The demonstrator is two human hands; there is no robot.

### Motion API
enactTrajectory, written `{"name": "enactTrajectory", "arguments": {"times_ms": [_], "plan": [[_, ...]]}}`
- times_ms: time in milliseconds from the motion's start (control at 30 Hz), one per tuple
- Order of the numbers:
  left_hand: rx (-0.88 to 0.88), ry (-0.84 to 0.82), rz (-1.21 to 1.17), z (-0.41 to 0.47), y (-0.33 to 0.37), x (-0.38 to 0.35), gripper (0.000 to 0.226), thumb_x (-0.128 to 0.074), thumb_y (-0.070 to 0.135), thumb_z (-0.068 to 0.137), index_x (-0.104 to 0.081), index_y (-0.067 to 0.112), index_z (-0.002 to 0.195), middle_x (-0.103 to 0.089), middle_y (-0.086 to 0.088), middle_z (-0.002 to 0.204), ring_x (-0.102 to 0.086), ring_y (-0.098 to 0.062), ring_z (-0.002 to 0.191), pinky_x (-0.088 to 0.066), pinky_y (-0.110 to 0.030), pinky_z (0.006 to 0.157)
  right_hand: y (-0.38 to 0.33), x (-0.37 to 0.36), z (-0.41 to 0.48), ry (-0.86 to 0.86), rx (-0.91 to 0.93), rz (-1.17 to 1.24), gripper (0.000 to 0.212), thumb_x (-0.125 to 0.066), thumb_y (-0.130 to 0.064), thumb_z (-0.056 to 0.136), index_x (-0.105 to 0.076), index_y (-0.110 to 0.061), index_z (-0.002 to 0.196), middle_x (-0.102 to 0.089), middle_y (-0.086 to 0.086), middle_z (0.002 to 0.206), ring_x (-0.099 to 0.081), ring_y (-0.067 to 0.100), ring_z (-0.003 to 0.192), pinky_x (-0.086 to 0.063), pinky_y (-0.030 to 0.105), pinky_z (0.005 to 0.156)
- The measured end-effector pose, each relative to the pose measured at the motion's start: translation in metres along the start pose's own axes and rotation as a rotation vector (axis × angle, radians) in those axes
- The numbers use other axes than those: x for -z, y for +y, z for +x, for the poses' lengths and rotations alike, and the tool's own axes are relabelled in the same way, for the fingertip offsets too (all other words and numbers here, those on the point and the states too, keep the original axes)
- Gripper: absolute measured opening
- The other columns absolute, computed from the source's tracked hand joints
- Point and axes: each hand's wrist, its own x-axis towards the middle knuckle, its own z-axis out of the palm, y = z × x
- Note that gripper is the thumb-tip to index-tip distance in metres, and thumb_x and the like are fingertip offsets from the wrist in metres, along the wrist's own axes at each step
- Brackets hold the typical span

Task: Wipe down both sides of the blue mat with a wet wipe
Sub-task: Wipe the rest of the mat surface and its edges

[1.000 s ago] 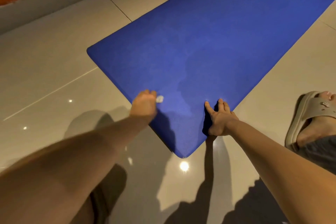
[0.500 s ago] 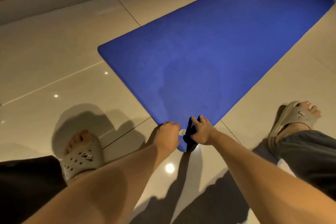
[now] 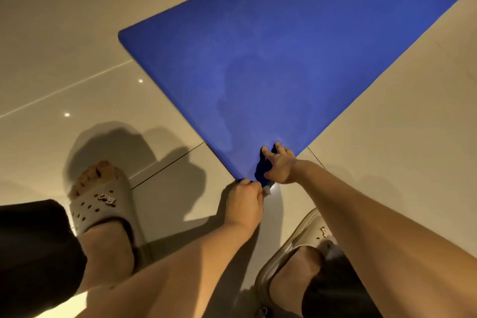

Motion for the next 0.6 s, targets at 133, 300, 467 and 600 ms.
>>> {"name": "enactTrajectory", "arguments": {"times_ms": [133, 300, 467, 600], "plan": [[-0.207, 0.019, 0.101, 0.014, -0.014, 0.003, 0.013, -0.067, 0.019, 0.092, -0.065, 0.016, 0.08, -0.062, -0.007, 0.08, -0.063, -0.028, 0.071, -0.048, -0.036, 0.062, 0.003, -0.01, 0.004, 0.007, 0.012, 0.04, 0.09, -0.055, -0.038, 0.099, 0.011, -0.033, 0.16, 0.024, 0.009, 0.165, 0.017, 0.033, 0.153, -0.009, 0.049, 0.125], [0.002, 0.178, 0.019, 0.052, -0.06, 0.037, 0.036, -0.045, 0.053, 0.101, -0.055, 0.026, 0.079, -0.059, 0.005, 0.079, -0.059, -0.022, 0.065, -0.051, -0.035, 0.063, 0.005, -0.013, 0.003, 0.023, 0.024, 0.07, 0.088, -0.055, -0.035, 0.099, 0.01, -0.034, 0.16, 0.023, 0.008, 0.166, 0.018, 0.033, 0.153, -0.01, 0.047, 0.124], [0.175, 0.223, -0.134, 0.032, -0.044, 0.014, 0.032, -0.046, 0.049, 0.099, -0.054, 0.024, 0.081, -0.064, 0.001, 0.081, -0.062, -0.028, 0.074, -0.051, -0.038, 0.065, 0.002, -0.014, 0.002, 0.033, 0.017, 0.091, 0.089, -0.056, -0.033, 0.099, 0.01, -0.034, 0.16, 0.024, 0.007, 0.165, 0.019, 0.033, 0.153, -0.011, 0.047, 0.125], [0.134, 0.075, -0.142, 0.005, -0.009, -0.006, 0.01, -0.063, 0.025, 0.097, -0.066, 0.016, 0.093, -0.065, -0.006, 0.096, -0.061, -0.027, 0.089, -0.048, -0.037, 0.077, 0.001, -0.015, 0.004, 0.028, 0.004, 0.068, 0.091, -0.055, -0.043, 0.098, 0.012, -0.033, 0.16, 0.025, 0.009, 0.165, 0.019, 0.034, 0.152, -0.008, 0.047, 0.125]]}}
